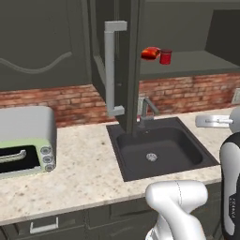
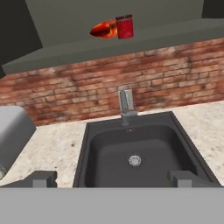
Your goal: Pick the avocado and bread from the counter and place them on the plate. Then pick the jam from the cabinet and place it next to the plate. Lastly close the cabinet door.
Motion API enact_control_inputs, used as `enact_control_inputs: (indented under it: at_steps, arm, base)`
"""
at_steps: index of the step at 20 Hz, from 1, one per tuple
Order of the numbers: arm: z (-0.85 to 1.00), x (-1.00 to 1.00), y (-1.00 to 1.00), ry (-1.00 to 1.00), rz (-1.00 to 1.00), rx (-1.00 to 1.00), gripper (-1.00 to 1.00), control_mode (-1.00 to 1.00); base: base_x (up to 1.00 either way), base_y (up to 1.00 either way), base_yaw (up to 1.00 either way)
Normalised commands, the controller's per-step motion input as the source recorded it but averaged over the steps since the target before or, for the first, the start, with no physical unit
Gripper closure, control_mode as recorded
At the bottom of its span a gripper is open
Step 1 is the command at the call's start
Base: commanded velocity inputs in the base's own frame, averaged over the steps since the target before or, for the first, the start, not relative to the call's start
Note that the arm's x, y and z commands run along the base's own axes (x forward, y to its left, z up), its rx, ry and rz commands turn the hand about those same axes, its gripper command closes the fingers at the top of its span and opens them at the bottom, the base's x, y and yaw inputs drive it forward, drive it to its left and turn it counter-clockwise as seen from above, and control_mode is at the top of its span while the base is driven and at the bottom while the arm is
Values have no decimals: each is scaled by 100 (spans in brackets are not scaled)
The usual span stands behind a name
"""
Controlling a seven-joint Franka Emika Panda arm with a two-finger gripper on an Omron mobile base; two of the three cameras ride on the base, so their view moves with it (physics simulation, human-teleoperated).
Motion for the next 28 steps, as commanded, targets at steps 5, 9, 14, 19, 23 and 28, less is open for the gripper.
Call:
enact_control_inputs:
  at_steps: [5,9,14,19,23,28]
  arm:
    - [0,0,0,0,0,0,-100,100]
    - [0,0,0,0,0,0,-100,100]
    - [0,0,0,0,0,0,-100,100]
    - [0,0,0,0,0,0,-100,100]
    - [0,0,0,0,0,0,-100,100]
    - [0,0,0,0,0,0,-100,100]
  base:
    - [42,-38,22]
    - [32,-52,23]
    - [9,-73,4]
    - [70,-56,0]
    - [100,-22,-3]
    - [100,-15,-8]
